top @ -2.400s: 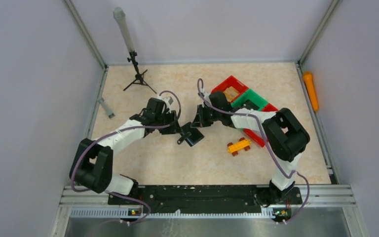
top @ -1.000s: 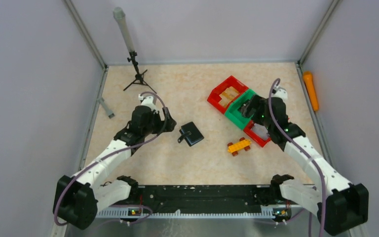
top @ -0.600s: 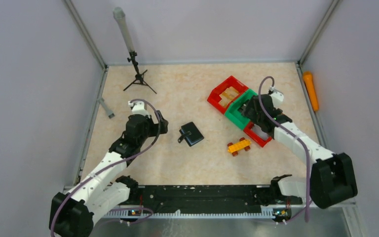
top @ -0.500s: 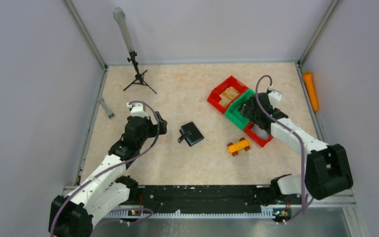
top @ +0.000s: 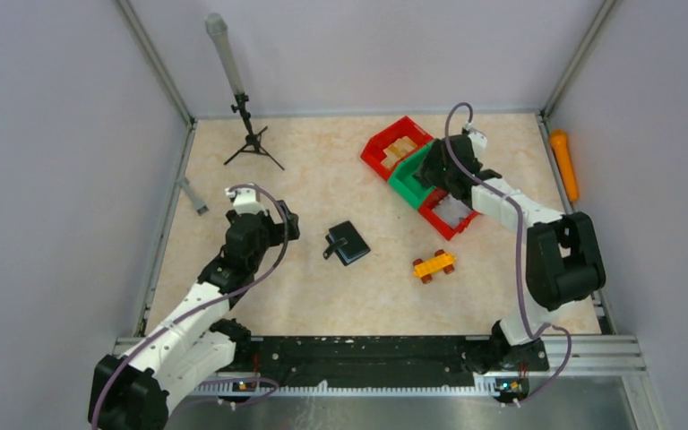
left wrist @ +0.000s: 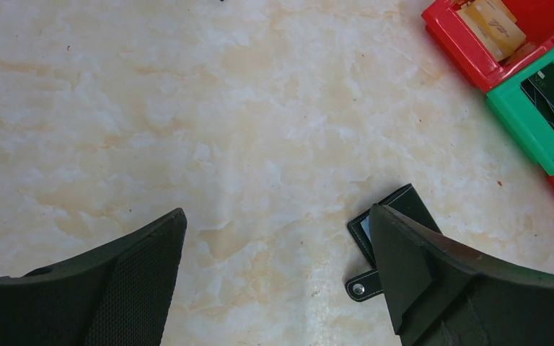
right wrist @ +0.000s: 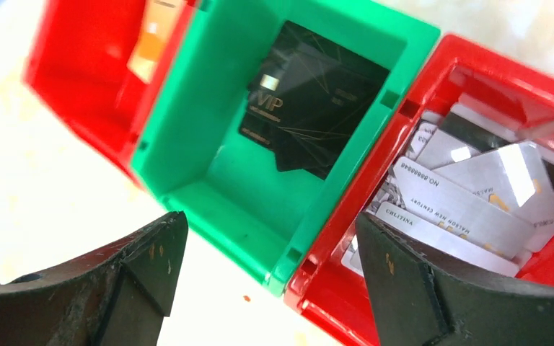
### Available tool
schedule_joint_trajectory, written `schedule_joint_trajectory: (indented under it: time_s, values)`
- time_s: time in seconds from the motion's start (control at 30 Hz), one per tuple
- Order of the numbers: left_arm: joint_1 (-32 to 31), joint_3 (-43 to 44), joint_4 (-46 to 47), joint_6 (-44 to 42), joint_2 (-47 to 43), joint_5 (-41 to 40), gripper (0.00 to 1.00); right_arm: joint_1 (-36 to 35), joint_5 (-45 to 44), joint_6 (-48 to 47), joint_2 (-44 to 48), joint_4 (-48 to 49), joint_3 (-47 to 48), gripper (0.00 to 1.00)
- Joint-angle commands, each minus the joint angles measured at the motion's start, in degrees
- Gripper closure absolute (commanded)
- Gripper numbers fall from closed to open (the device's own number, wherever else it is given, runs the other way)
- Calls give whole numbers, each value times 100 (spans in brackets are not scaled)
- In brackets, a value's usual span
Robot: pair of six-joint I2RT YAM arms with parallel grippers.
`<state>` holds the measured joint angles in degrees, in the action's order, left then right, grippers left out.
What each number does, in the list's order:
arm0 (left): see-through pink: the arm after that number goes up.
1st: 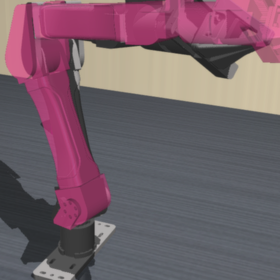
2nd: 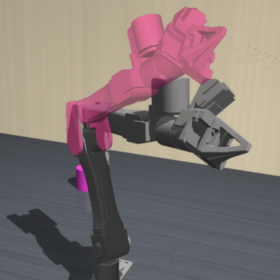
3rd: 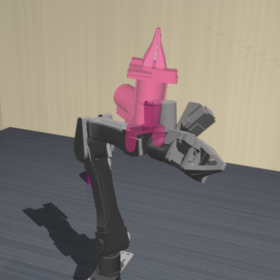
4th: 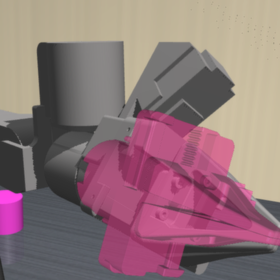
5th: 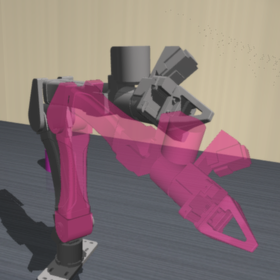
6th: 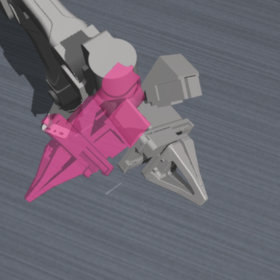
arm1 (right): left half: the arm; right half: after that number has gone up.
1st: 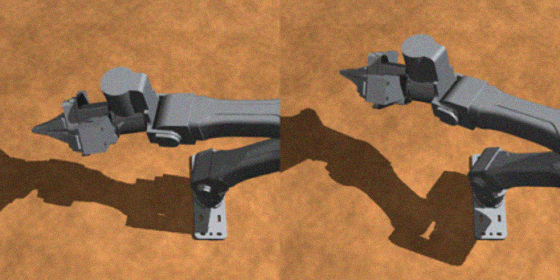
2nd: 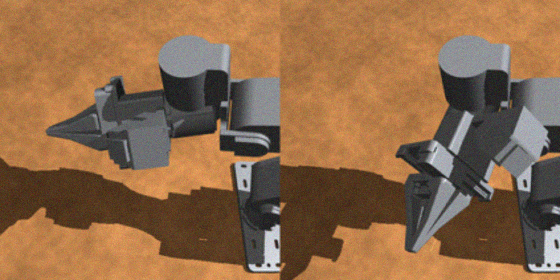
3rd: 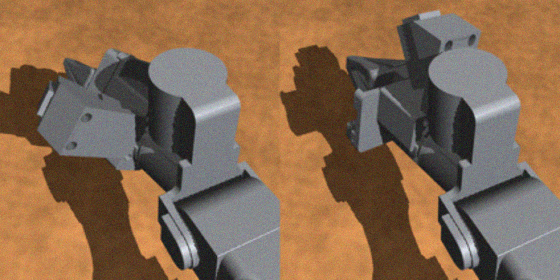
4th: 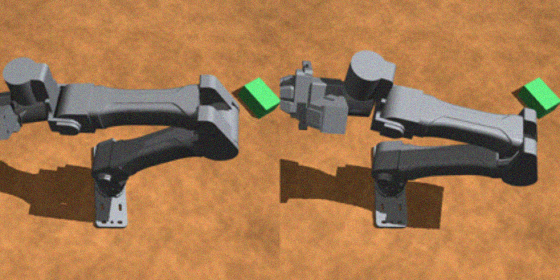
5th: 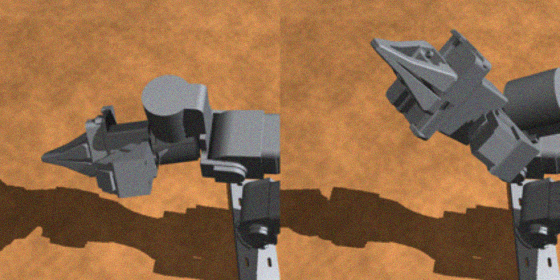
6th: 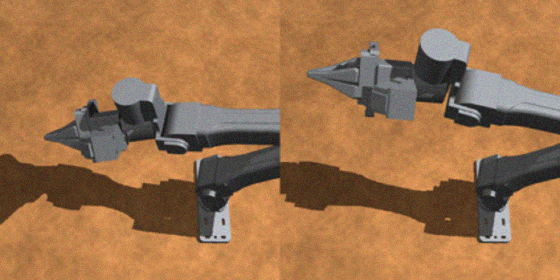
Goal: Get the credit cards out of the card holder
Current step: Move the storage box to the center of the board, then reset both arms
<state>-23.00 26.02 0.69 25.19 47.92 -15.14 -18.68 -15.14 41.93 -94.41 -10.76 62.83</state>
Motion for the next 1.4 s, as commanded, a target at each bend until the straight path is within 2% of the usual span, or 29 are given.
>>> schedule_joint_trajectory:
  time_s: [0.0, 0.2, 0.3, 0.4, 0.5, 0.6, 0.67, 0.73, 0.87, 0.97, 1.03, 1.13, 1.27, 1.37]
  values:
    - [20, -101, 547, -149, 71, -116, 1, 8, 204, -676, 672, 627, 197, 11]
    - [17, -186, 870, -372, 59, -236, 1, 12, -399, -1548, 2186, 884, -815, 9]
    - [20, -340, 1167, -599, 4, -460, 1, 71, -1074, -1921, 3027, 1403, -1839, 7]
    - [28, -642, 1725, -633, -60, -1274, 1, 260, -1408, -2231, 3831, 1821, -2710, 7]
    - [86, -827, 2034, -958, -84, -1800, 1, 474, -1793, -2397, 4155, 1647, -3089, 3]
    - [205, -825, 2247, -1191, 211, -2665, 1, 782, -2249, -2145, 4460, 1436, -3454, 1]
    - [312, -714, 2186, -1455, 417, -2829, 1, 850, -2261, -2505, 4730, 1654, -3828, 1]
    - [431, -828, 2602, -1734, 664, -2919, 1, 853, -2169, -3006, 4993, 2216, -4342, 1]
    - [793, -1085, 3391, -1877, 1213, -2545, 1, 852, -885, -3820, 5325, 3556, -5112, 3]
    - [988, -1282, 4327, -2099, 1731, -2191, 1, 850, -502, -4225, 5219, 5069, -5787, 4]
    - [1019, -1133, 4328, -2236, 1945, -2020, 1, 855, -311, -4481, 4732, 5939, -6087, 5]
    - [1159, -1138, 4878, -2370, 2225, -2011, 1, 850, -498, -4473, 3748, 6694, -5999, 5]
    - [1620, -1142, 5488, -2182, 2543, -1586, 1, 860, -504, -4689, 2707, 8074, -6018, 6]
    - [1743, -960, 5292, -2230, 2655, -1114, 1, 919, -463, -4571, 2322, 8465, -6005, 7]
